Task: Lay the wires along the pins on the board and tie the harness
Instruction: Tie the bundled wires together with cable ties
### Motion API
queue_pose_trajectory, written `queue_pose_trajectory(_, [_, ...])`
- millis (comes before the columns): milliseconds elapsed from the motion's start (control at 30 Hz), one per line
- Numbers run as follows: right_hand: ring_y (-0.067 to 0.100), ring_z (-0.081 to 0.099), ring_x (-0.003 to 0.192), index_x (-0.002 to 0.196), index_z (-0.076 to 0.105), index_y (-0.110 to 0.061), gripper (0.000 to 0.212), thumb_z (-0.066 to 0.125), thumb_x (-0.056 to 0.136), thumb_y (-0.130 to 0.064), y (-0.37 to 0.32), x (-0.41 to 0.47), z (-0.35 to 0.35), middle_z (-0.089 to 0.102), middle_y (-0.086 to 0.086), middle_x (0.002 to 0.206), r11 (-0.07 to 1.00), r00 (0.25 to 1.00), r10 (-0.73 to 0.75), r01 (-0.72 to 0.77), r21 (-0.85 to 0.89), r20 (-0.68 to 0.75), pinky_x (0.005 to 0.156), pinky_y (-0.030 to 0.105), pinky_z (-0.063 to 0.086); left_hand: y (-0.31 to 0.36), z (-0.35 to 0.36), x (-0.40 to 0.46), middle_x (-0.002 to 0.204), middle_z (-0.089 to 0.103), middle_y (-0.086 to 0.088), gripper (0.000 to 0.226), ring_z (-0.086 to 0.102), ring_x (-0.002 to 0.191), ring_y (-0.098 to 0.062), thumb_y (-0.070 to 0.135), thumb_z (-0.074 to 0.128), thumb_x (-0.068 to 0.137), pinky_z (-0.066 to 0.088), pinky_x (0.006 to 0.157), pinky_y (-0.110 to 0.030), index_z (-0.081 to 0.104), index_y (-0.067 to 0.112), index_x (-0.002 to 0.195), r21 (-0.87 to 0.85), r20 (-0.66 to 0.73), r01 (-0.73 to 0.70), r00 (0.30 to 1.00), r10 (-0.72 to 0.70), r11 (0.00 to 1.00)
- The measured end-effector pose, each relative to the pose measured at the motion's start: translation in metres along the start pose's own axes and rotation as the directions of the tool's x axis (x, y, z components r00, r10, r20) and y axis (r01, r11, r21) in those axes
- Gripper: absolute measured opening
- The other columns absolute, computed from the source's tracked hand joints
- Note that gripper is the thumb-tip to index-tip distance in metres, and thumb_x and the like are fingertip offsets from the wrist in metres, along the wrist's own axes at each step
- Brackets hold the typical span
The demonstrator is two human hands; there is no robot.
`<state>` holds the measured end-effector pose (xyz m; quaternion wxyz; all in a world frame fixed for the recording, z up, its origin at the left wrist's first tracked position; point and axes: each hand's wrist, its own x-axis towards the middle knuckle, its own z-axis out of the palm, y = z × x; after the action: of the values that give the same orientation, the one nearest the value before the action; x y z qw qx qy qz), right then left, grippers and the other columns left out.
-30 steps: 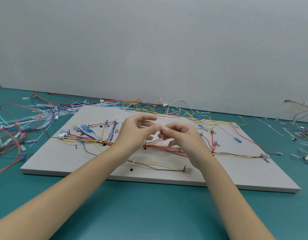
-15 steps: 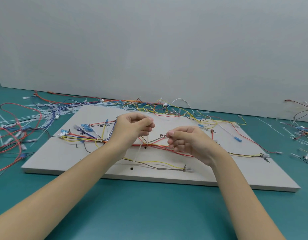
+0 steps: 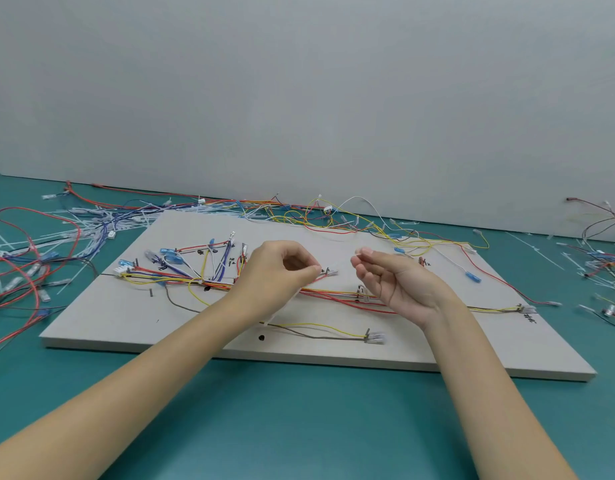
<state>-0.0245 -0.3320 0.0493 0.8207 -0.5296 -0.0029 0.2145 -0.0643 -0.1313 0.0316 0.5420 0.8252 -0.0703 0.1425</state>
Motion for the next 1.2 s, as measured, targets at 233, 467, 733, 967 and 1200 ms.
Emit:
queue_pose_trajectory(233, [0.010, 0.065, 0.063, 0.097, 0.069, 0.000, 0.011, 0.061, 0.091, -0.007, 0.007, 0.004, 0.008, 0.067, 0.004, 0.075, 0.972, 0.971, -0.222, 0.213, -0.097, -0.090, 0.059, 0.018, 0.055, -0.002, 0.013, -0.001, 0.070, 0.069, 0.005, 0.012, 0.058, 0.060, 0.002, 0.010, 0.070, 0.082, 0.046, 0.059, -0.010, 0.069, 0.018, 0.073, 0.101, 0.013, -0.073, 0.997, 0.072, 0.992])
queue_pose_trajectory(467, [0.012, 0.064, 0.062, 0.100, 0.068, 0.006, 0.013, 0.063, 0.090, 0.000, 0.002, 0.009, -0.006, 0.066, 0.010, 0.073, 0.875, 0.839, -0.468, 0.397, -0.276, -0.279, 0.062, 0.019, 0.056, -0.008, 0.015, 0.003, 0.100, 0.067, 0.014, 0.017, 0.052, 0.097, -0.008, 0.034, 0.069, 0.086, 0.034, 0.086, -0.028, 0.072, 0.028, 0.101, 0.459, 0.161, -0.226, 0.972, 0.171, 0.859])
queue_pose_trajectory(733, [0.017, 0.065, 0.064, 0.104, 0.068, 0.005, 0.016, 0.061, 0.090, 0.003, 0.003, 0.024, -0.030, 0.066, 0.014, 0.076, 0.755, 0.663, -0.637, 0.435, -0.490, -0.393, 0.064, 0.021, 0.059, -0.011, 0.034, 0.017, 0.102, 0.057, 0.013, 0.023, 0.048, 0.106, -0.013, 0.044, 0.057, 0.093, 0.015, 0.081, -0.033, 0.070, 0.032, 0.107, 0.666, 0.341, -0.363, 0.925, 0.167, 0.652])
queue_pose_trajectory(967, [0.014, 0.063, 0.063, 0.102, 0.070, 0.001, 0.018, 0.058, 0.089, 0.006, 0.012, 0.039, -0.016, 0.067, 0.011, 0.078, 0.640, 0.625, -0.729, 0.478, -0.602, -0.279, 0.063, 0.019, 0.055, -0.015, 0.041, 0.016, 0.106, 0.055, 0.004, 0.017, 0.052, 0.100, -0.019, 0.030, 0.047, 0.100, 0.026, 0.090, -0.035, 0.061, 0.021, 0.102, 0.676, 0.356, -0.412, 0.909, 0.218, 0.611])
queue_pose_trajectory(1200, [0.002, 0.061, 0.055, 0.095, 0.071, -0.006, 0.022, 0.057, 0.088, 0.010, 0.020, 0.045, -0.012, 0.066, 0.008, 0.080, 0.539, 0.707, -0.701, 0.434, -0.722, -0.099, 0.057, 0.019, 0.053, -0.022, 0.046, 0.015, 0.112, 0.050, 0.002, 0.021, 0.046, 0.107, -0.022, 0.032, 0.035, 0.104, 0.027, 0.091, -0.038, 0.051, 0.022, 0.112, 0.742, 0.350, -0.401, 0.915, 0.199, 0.537])
